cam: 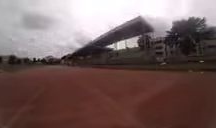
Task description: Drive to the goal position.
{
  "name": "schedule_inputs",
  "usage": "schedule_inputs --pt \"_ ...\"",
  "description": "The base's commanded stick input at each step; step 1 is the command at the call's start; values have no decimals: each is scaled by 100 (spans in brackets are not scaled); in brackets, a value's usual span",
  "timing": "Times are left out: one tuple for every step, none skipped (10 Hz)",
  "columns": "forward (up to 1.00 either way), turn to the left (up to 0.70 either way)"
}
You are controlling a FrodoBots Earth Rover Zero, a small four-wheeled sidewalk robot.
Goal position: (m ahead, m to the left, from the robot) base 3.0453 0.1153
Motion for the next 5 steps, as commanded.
schedule_inputs --pt "70 0" --pt "70 0" --pt "70 0" --pt "70 0" --pt "70 0"
